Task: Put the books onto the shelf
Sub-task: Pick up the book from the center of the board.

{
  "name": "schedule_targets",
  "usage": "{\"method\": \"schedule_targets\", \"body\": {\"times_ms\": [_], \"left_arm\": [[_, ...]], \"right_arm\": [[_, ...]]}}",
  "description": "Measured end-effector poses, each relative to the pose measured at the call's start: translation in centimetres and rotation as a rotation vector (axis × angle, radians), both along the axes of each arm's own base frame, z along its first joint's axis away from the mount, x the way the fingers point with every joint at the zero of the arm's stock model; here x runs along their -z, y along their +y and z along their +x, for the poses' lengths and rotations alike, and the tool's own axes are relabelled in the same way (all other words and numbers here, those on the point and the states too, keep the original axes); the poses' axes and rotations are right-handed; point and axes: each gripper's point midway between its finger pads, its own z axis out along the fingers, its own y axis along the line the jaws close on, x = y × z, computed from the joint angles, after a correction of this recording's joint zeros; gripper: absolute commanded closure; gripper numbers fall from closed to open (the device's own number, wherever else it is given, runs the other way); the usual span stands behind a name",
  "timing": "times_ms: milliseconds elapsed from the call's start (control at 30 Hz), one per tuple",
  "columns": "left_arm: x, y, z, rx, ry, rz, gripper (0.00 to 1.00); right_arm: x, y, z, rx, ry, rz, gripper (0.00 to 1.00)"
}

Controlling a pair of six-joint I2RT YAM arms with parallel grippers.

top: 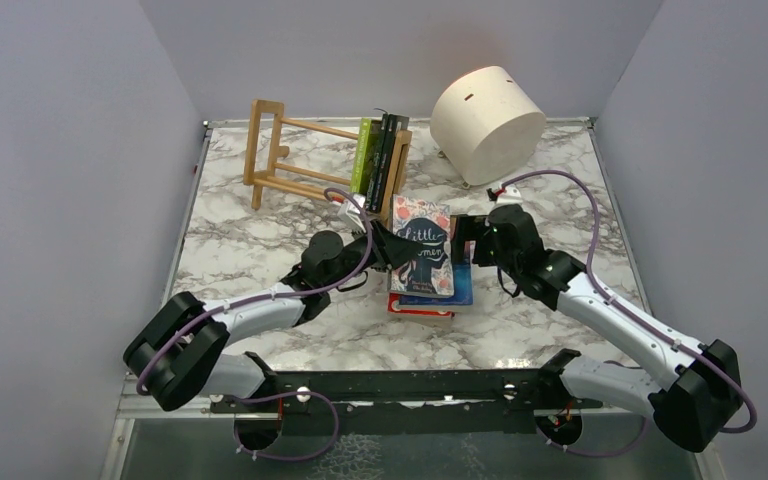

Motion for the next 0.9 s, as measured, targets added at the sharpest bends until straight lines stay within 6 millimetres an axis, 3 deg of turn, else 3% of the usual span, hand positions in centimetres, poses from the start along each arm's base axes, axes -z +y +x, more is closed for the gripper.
{"method": "schedule_targets", "body": {"times_ms": [100,333,533,633,700,800,900], "left_arm": [[0.2,-0.5,0.0,0.009,0.006,0.005,0.87],[0.2,-0.8,-0.1,0.014,0.004,0.006,0.97],[-2.7,-0.3,-1.1,0.021,-0.062,0.012,1.00],[-6.1,0.4,-1.2,-0.003,-0.139,0.037,1.00],[-9.7,1.5,-1.1,-0.053,-0.226,0.053,1.00],[-15.8,4.1,-0.4,-0.179,-0.382,0.079,1.00],[-20.1,6.9,0.6,-0.324,-0.512,0.124,1.00]], "right_arm": [[0.0,-0.3,0.1,0.004,-0.005,-0.009,0.02],[-0.5,-0.8,-0.1,0.019,-0.022,-0.011,0.02],[-2.1,-0.7,-0.4,0.027,-0.065,0.048,0.02],[-2.9,-0.5,-0.3,0.033,-0.088,0.077,0.02],[-3.0,-0.4,-0.3,0.033,-0.090,0.082,0.02],[-3.0,-0.4,-0.3,0.036,-0.088,0.087,0.02],[-3.0,-0.4,-0.3,0.035,-0.088,0.088,0.02]]}}
